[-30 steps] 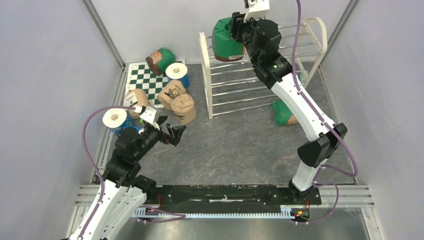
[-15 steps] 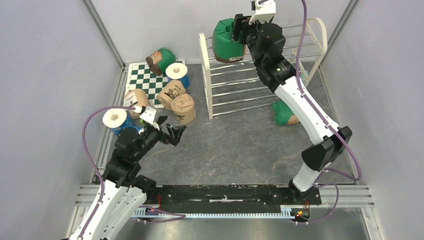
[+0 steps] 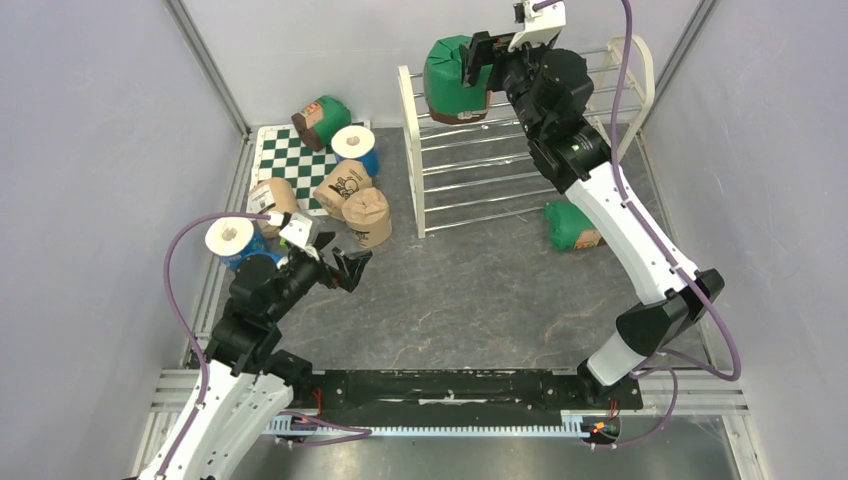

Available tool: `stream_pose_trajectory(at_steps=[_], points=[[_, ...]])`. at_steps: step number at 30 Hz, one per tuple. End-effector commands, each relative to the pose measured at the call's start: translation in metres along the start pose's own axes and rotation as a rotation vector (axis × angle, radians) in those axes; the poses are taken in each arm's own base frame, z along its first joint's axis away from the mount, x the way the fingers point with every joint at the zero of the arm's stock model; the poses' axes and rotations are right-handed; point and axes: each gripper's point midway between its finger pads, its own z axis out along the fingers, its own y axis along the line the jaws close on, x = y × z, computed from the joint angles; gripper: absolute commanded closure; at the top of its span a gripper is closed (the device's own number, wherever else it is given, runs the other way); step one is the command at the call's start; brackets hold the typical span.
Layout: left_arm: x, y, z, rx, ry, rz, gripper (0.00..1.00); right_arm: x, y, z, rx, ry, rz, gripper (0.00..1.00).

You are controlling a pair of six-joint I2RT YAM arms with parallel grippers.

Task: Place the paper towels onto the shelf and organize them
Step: Place the paper towel on the shelf.

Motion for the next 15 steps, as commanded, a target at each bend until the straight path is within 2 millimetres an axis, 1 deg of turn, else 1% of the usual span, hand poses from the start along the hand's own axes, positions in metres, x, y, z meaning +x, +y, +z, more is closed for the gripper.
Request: stream_pose_trajectory(at_steps=[1, 3, 4, 5, 7, 10, 12, 15], points=[[-0.007, 0.0, -0.002, 0.004, -0.023, 0.039, 0.0, -0.038, 0.005, -0.019, -0.064, -0.082, 0.003, 0.06], [-0.006, 0.0, -0.002, 0.004, -0.021, 0.039, 0.0, -0.041, 0.008, -0.027, -0.091, -0.09, -0.015, 0.02], [-0.006, 0.0, -0.002, 0.005, -0.021, 0.039, 0.0, -0.038, 0.008, -0.031, -0.103, -0.084, -0.028, 0.02], [-0.006, 0.0, -0.002, 0.005, -0.021, 0.039, 0.0, -0.041, 0.008, -0.036, -0.114, -0.104, -0.039, 0.02], [-0.007, 0.0, -0.003, 0.005, -0.025, 0.039, 0.0, -0.035, 0.009, -0.047, -0.139, -0.109, -0.071, 0.02], [-0.007, -0.001, -0.003, 0.009, -0.025, 0.038, 0.0, -0.019, 0.013, -0.063, -0.191, -0.094, -0.123, 0.02], [-0.008, -0.002, -0.003, 0.01, -0.027, 0.038, 0.0, -0.01, 0.014, -0.071, -0.218, -0.086, -0.155, 0.02], [-0.008, -0.002, -0.003, 0.012, -0.026, 0.037, 0.0, 0.004, 0.017, -0.077, -0.265, -0.075, -0.198, 0.02]])
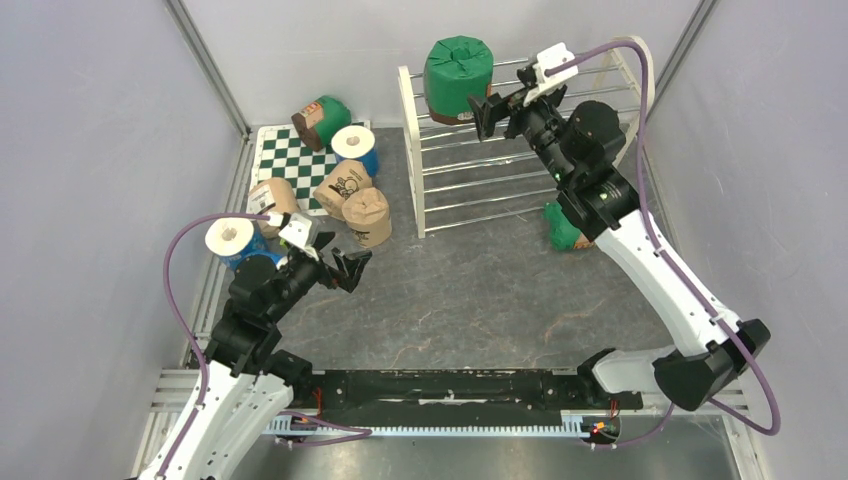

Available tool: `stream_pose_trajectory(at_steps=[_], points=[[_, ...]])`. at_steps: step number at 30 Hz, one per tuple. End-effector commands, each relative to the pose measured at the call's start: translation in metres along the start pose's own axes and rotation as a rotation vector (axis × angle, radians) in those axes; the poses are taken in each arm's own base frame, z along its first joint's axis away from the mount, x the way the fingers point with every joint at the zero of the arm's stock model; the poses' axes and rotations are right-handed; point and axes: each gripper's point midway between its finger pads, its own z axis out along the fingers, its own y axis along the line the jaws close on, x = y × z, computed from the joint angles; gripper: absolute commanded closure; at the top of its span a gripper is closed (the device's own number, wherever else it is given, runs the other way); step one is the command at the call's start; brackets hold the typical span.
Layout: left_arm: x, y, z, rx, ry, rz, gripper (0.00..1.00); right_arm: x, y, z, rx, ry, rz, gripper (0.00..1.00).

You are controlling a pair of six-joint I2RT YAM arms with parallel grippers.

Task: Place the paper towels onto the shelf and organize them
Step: Place the paper towel on the shelf.

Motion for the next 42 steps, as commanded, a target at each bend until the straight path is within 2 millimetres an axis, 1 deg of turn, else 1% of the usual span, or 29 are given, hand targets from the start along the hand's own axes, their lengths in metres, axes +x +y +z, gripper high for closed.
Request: stream_pose_trajectory(at_steps=[1, 5, 10, 14, 20, 22, 28, 33, 35, 40, 42], points=[[-0.007, -0.002, -0.002, 0.011, -0.022, 0.036, 0.0, -0.004, 0.009, -0.007, -0.097, -0.056, -0.089, 0.02], [-0.007, -0.002, -0.002, 0.012, -0.021, 0.036, 0.0, -0.001, 0.014, 0.001, -0.156, -0.066, -0.094, 0.02], [-0.007, -0.001, -0.003, 0.009, -0.026, 0.038, 0.0, -0.003, 0.009, 0.021, -0.167, -0.076, -0.074, 0.02], [-0.007, -0.001, -0.003, 0.009, -0.024, 0.039, 0.0, 0.0, 0.007, 0.035, -0.194, -0.072, -0.042, 0.02], [-0.007, -0.002, -0.003, 0.011, -0.024, 0.039, 0.0, 0.018, 0.002, 0.048, -0.173, -0.035, -0.02, 0.02], [-0.006, -0.002, -0.002, 0.012, -0.023, 0.039, 0.0, 0.027, 0.002, 0.052, -0.18, -0.018, -0.004, 0.02], [-0.006, -0.003, -0.002, 0.017, -0.02, 0.039, 0.0, 0.046, 0.013, 0.059, -0.232, 0.014, 0.043, 0.02], [-0.006, -0.002, -0.002, 0.017, -0.022, 0.039, 0.0, 0.052, 0.021, 0.06, -0.266, 0.015, 0.087, 0.02], [-0.006, -0.002, -0.002, 0.016, -0.021, 0.039, 0.0, 0.052, 0.023, 0.06, -0.274, 0.012, 0.099, 0.05], [-0.006, -0.003, -0.003, 0.016, -0.024, 0.04, 0.0, 0.056, 0.028, 0.058, -0.283, 0.004, 0.154, 0.16], [-0.007, -0.002, -0.003, 0.016, -0.026, 0.04, 0.0, 0.06, 0.028, 0.055, -0.281, -0.003, 0.165, 0.18]])
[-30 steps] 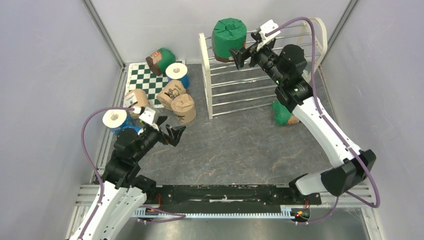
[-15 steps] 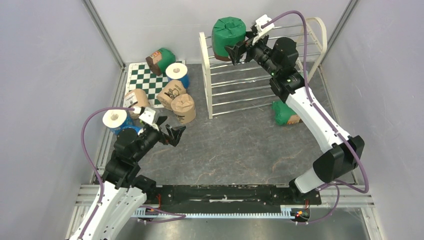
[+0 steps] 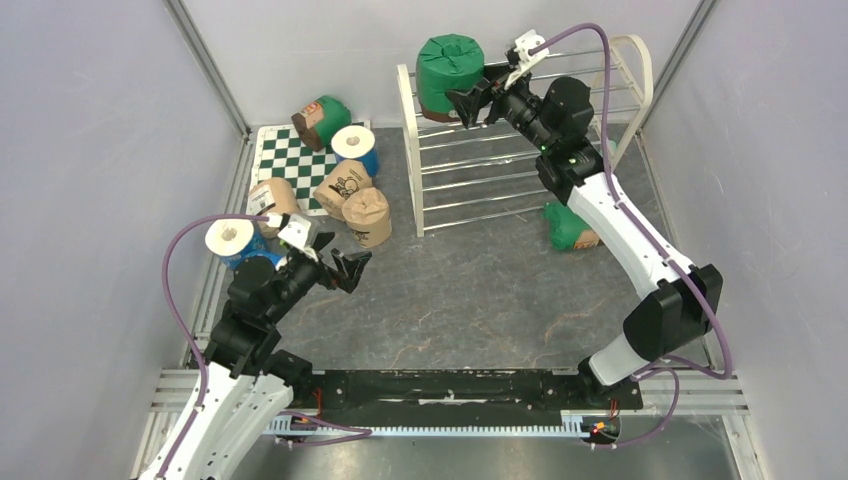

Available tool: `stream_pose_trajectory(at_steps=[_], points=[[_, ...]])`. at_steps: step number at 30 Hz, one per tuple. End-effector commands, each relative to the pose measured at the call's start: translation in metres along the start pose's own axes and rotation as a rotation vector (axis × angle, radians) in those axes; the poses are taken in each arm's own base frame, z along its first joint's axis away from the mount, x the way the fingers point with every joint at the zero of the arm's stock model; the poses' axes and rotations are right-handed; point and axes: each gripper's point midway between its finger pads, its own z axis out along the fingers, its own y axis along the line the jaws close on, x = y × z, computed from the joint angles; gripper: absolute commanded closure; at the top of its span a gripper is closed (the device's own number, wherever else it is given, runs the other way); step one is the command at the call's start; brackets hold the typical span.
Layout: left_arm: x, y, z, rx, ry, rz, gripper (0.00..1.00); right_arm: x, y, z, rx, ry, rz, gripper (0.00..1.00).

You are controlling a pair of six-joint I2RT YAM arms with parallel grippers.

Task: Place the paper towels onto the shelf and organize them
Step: Place the paper towel on the shelf.

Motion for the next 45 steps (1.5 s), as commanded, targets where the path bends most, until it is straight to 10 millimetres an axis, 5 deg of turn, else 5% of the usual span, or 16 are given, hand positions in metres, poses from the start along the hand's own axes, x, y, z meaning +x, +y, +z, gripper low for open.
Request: stream_pose_trajectory(at_steps=[1, 16, 21, 27, 32, 36, 45], points=[[-0.006, -0.001, -0.001, 0.013, -0.021, 0.039, 0.0, 0.003, 0.01, -0.003, -0.034, -0.038, 0.057, 0.19], [-0.006, -0.001, -0.002, 0.007, -0.022, 0.039, 0.0, 0.018, 0.003, 0.001, -0.011, -0.08, 0.012, 0.17], [-0.007, -0.001, -0.002, 0.008, -0.025, 0.04, 0.0, 0.011, 0.003, -0.006, -0.002, -0.074, -0.01, 0.02], [-0.006, -0.001, -0.002, 0.011, -0.023, 0.038, 0.0, -0.013, -0.008, -0.029, 0.088, -0.073, -0.067, 0.02], [-0.008, 0.0, -0.003, 0.005, -0.029, 0.04, 0.0, -0.038, -0.024, -0.061, 0.225, -0.081, -0.107, 0.02], [-0.008, 0.001, -0.003, -0.004, -0.031, 0.038, 0.0, -0.038, -0.041, -0.1, 0.378, -0.052, -0.111, 0.02], [-0.009, 0.013, -0.004, -0.079, -0.026, 0.02, 0.0, 0.05, -0.069, -0.209, 0.734, 0.185, -0.055, 0.02]])
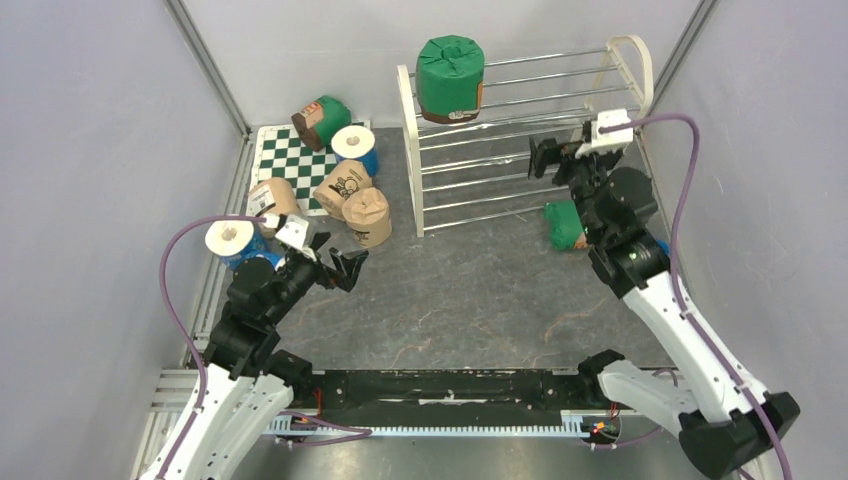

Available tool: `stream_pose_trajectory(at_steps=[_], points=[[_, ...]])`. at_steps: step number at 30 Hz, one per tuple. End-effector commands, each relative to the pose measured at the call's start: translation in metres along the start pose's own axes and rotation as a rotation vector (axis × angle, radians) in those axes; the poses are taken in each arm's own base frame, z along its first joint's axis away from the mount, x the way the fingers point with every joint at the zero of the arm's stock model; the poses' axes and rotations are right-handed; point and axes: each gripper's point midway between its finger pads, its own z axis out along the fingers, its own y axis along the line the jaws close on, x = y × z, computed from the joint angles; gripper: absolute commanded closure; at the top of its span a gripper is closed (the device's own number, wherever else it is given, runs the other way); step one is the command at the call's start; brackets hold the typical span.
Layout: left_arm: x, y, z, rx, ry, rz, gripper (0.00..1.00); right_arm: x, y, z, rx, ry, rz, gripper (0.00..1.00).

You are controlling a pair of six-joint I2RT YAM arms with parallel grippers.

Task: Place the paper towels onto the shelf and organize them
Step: Place the paper towel on the shelf, then adjust the paper towel at the center of the board.

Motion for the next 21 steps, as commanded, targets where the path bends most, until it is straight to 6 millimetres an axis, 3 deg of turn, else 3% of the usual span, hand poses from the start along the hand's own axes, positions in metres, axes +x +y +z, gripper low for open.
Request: stream_pose_trajectory(at_steps=[1, 5, 8, 14, 21], points=[[-0.01, 0.009, -0.002, -0.052, -0.024, 0.018, 0.0, 0.078, -0.046, -0.041, 0.242, 0.227, -0.029, 0.02], [-0.01, 0.013, -0.003, -0.076, -0.026, 0.012, 0.0, 0.127, -0.077, -0.075, 0.392, 0.337, -0.005, 0.02], [-0.011, 0.014, -0.004, -0.084, -0.028, 0.009, 0.0, 0.154, -0.102, -0.087, 0.471, 0.382, 0.045, 0.02], [-0.01, 0.015, -0.004, -0.091, -0.026, 0.006, 0.0, 0.193, -0.155, -0.091, 0.587, 0.374, 0.277, 0.02], [-0.01, 0.015, -0.005, -0.089, -0.031, 0.006, 0.0, 0.236, -0.184, -0.083, 0.531, 0.373, 0.475, 0.02]])
